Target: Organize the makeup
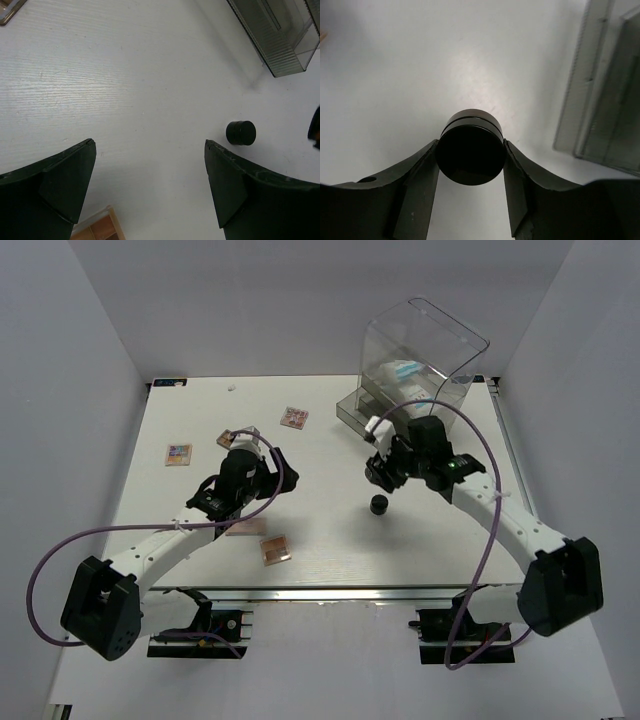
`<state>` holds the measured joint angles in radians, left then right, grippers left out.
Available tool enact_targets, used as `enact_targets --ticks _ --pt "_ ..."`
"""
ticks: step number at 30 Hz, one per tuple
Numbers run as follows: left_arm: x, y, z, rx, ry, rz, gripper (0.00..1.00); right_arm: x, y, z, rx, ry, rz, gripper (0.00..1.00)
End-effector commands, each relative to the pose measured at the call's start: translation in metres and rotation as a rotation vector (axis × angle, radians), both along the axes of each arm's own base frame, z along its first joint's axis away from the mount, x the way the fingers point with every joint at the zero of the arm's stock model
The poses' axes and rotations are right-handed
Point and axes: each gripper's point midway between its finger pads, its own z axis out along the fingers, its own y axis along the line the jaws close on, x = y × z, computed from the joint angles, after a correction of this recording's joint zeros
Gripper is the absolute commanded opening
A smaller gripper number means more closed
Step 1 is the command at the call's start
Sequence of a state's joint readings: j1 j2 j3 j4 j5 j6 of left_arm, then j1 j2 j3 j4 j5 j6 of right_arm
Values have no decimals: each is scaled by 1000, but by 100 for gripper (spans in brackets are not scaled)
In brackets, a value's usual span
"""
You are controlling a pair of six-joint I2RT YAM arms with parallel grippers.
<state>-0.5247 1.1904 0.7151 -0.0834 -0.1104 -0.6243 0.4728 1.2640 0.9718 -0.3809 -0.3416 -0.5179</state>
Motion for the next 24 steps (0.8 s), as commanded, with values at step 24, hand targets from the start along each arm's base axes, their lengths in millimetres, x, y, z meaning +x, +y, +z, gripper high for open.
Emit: enact_targets --ticks 24 --pt "-5 -12 3 -89 -5 -39 98 178 -42 37 213 -126 -1015 40"
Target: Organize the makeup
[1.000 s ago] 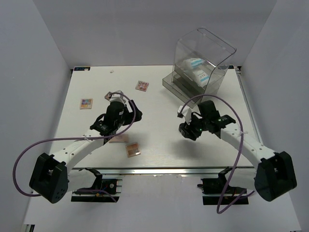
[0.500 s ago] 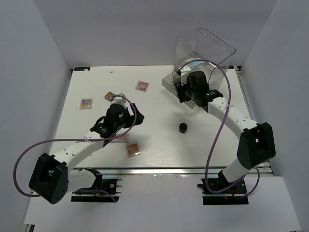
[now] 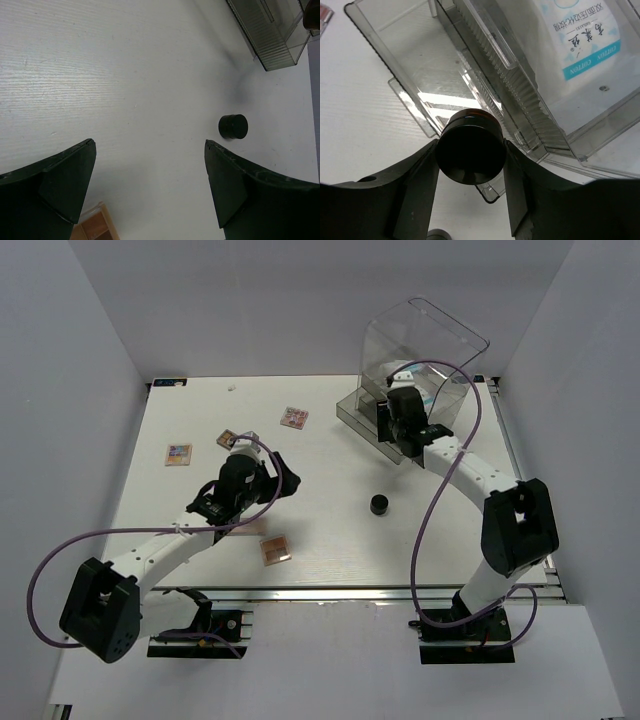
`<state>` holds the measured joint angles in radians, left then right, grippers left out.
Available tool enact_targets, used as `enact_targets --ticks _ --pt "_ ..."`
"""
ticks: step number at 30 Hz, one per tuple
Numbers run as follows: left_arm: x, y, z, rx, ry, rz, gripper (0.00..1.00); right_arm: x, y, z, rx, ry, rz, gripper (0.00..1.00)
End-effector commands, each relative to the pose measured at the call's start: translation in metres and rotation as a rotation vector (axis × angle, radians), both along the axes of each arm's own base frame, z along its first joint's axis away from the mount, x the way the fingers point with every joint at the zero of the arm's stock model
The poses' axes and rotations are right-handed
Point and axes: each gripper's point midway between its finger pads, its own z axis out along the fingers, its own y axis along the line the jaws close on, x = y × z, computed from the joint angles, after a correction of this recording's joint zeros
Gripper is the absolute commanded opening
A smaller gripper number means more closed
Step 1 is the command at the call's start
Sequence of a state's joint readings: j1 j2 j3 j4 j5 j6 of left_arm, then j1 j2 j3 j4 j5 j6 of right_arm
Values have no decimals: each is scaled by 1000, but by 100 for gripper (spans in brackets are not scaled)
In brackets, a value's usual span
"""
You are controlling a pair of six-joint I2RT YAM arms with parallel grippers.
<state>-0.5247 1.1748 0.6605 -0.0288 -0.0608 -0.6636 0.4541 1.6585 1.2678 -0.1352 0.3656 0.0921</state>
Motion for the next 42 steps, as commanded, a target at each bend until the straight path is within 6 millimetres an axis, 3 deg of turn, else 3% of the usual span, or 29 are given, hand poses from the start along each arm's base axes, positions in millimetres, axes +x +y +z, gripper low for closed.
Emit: enact_targets --ticks 1,3,6,7,12,14,15,16,17,18,19,20,21,23,24,26,27,28,29,30,31,33,34,36,39,40,41,42 --pt "4 -7 11 -34 -20 -15 98 22 -2 26 60 -90 -87 49" --pt "5 -11 14 -51 -32 -17 98 24 -4 21 61 -86 -100 67" --pt "4 -22 20 -63 -65 -49 98 28 -7 17 70 -70 -109 78" --pt "4 -26 24 -67 -82 -61 98 28 -7 15 72 -62 -109 87" --pt "-3 -55 35 -41 -155 -154 98 26 -1 17 112 -41 -68 89" --pt "-4 -66 41 -40 -206 -190 92 19 11 26 157 -25 14 87" --pt "-10 -77 42 -40 -223 -225 90 14 18 30 171 -18 74 84" --pt "-10 -85 44 -42 -243 -244 87 5 24 40 193 -19 137 68" --pt "-12 -91 42 -26 -258 -272 81 -11 46 46 267 11 314 50" --pt "-18 -103 42 -25 -265 -312 76 -21 53 53 269 0 436 34" --pt "-18 -111 47 -36 -284 -337 70 -36 59 68 303 -15 529 6" --pt "-22 -123 36 -28 -262 -386 58 -54 66 72 363 6 650 0" --pt "-24 -130 32 -27 -255 -411 50 -64 66 84 374 -16 694 0" --pt "-25 -147 33 -33 -252 -468 38 -75 58 84 351 -41 744 0" --pt "-30 -158 17 -11 -218 -503 34 -79 52 97 340 -91 732 0" --pt "-32 -174 19 -1 -234 -544 35 -79 38 107 320 -158 702 0" --pt "-32 -181 9 17 -216 -559 38 -83 32 102 310 -165 691 0" --pt "-33 -185 4 30 -205 -571 51 -90 25 118 292 -227 683 0" --pt "-33 -196 10 41 -225 -589 57 -87 14 123 269 -268 650 0" --pt "-31 -199 -1 77 -209 -586 64 -95 7 127 260 -295 636 0" --pt "-31 -203 -3 92 -211 -589 81 -98 2 130 252 -310 622 0" --pt "-30 -216 1 116 -218 -607 95 -103 -12 137 237 -340 586 0" --pt "-24 -219 -12 155 -200 -590 98 -105 -16 133 236 -333 574 0" --pt "-20 -231 -11 187 -185 -602 98 -107 -28 136 239 -346 523 0" --pt "-19 -238 -38 270 -123 -608 98 -107 -43 131 244 -343 461 0" --pt "-14 -246 -32 278 -128 -603 98 -107 -47 130 246 -341 447 0" --pt "-12 -246 -52 328 -96 -597 98 -106 -53 129 247 -339 425 0" --pt "-9 -249 -51 353 -84 -587 98 -107 -58 130 254 -342 408 0"
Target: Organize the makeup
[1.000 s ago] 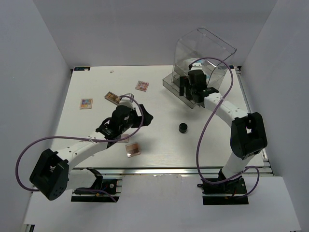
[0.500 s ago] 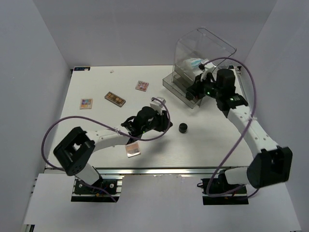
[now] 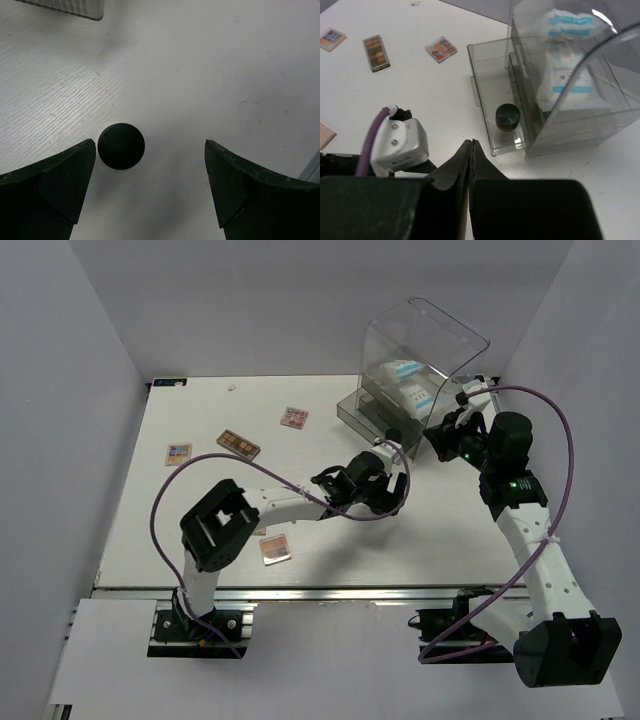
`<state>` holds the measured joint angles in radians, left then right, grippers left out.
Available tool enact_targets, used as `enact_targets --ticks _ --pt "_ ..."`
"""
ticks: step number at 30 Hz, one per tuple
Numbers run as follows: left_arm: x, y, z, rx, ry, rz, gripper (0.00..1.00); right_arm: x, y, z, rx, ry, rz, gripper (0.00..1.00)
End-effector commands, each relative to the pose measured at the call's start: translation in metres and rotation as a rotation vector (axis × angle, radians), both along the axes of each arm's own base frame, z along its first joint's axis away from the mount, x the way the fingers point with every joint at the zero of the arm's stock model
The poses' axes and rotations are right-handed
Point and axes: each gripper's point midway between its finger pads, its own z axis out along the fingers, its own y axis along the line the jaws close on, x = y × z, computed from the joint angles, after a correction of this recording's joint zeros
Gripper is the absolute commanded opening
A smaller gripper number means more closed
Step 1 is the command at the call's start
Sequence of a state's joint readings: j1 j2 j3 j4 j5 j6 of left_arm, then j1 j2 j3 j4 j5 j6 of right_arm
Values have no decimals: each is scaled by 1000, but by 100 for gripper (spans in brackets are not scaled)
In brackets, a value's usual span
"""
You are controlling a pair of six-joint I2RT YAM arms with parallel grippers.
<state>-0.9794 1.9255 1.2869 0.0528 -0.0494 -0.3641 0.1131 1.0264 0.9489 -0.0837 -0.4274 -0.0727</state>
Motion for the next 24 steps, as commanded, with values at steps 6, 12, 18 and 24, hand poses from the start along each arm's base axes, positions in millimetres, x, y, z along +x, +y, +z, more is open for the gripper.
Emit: enact_targets --ticks 6,12,18,24 --pt "19 12 -46 287 10 127 97 2 -26 10 46 -23 -102 0" --pt "32 13 -51 350 -9 172 88 3 -32 7 57 -13 -118 0" --pt "30 17 -54 353 -19 179 69 2 -33 4 58 -7 -116 0" --pt "31 24 -39 321 -47 207 46 -1 -33 -1 57 4 -114 0"
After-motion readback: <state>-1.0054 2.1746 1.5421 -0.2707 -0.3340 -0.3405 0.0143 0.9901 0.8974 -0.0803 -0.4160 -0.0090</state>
